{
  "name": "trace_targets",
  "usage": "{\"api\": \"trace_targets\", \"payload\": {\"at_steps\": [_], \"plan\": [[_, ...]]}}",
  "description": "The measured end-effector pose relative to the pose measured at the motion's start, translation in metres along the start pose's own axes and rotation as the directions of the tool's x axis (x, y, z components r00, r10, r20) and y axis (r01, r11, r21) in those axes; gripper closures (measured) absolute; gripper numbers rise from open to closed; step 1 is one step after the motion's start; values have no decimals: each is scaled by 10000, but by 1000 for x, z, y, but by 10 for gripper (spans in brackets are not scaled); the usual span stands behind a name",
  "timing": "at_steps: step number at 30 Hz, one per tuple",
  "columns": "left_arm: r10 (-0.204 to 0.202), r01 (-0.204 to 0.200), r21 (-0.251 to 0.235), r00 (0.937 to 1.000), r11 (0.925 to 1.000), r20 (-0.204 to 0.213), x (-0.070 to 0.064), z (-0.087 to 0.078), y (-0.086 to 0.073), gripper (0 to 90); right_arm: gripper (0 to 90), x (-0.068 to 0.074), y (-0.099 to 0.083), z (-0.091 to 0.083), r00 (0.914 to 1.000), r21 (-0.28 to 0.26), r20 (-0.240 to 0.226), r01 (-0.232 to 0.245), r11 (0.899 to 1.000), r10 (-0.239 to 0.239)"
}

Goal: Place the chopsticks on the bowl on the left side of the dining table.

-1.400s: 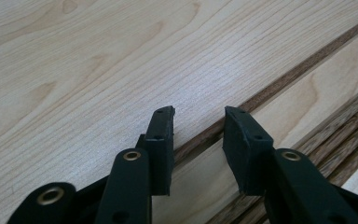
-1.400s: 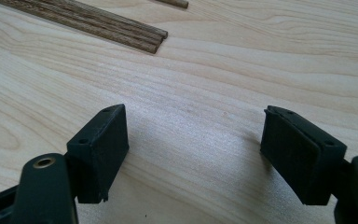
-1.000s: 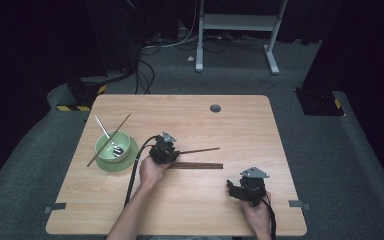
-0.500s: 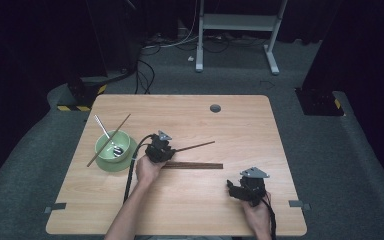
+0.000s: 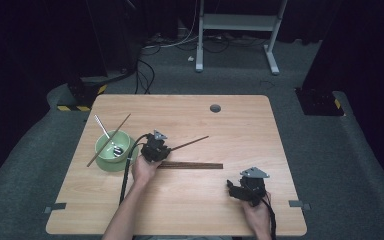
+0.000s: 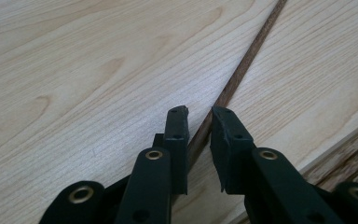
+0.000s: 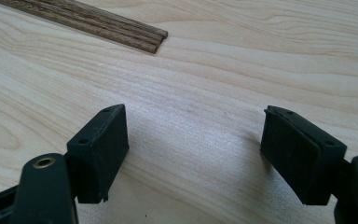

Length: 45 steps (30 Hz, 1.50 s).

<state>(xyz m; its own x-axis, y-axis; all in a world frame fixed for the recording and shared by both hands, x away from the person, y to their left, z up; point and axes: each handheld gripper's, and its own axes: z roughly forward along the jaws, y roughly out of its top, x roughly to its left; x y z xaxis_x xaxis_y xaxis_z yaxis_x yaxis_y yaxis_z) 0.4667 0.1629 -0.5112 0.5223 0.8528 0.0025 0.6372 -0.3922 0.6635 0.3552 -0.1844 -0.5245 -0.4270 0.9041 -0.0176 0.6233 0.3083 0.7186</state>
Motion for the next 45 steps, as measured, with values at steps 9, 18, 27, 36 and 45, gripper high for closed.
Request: {"api": "trace_targets", "payload": {"at_steps": [9,18,27,36,45], "plan": [[-77,78,43,9999,10000,-84,8,-4,-4,780,225,0,0,0,10000,-3,-1,1,10000,-1],[-87,90,136,9998,9999,-182,13,-9,-9,795,226,0,0,0,10000,-6,7,14,10000,-14],[180,-178,38,9982,9998,-566,12,-13,-15,814,226,0,0,0,10000,-5,8,10,10000,-10],[145,-148,-40,9980,9999,-616,13,-16,-19,825,226,0,0,0,10000,-3,4,-5,10000,5],[-2,-1,-49,9986,10000,-535,15,-16,-20,831,225,0,0,0,10000,-7,2,8,10000,-8]]}}
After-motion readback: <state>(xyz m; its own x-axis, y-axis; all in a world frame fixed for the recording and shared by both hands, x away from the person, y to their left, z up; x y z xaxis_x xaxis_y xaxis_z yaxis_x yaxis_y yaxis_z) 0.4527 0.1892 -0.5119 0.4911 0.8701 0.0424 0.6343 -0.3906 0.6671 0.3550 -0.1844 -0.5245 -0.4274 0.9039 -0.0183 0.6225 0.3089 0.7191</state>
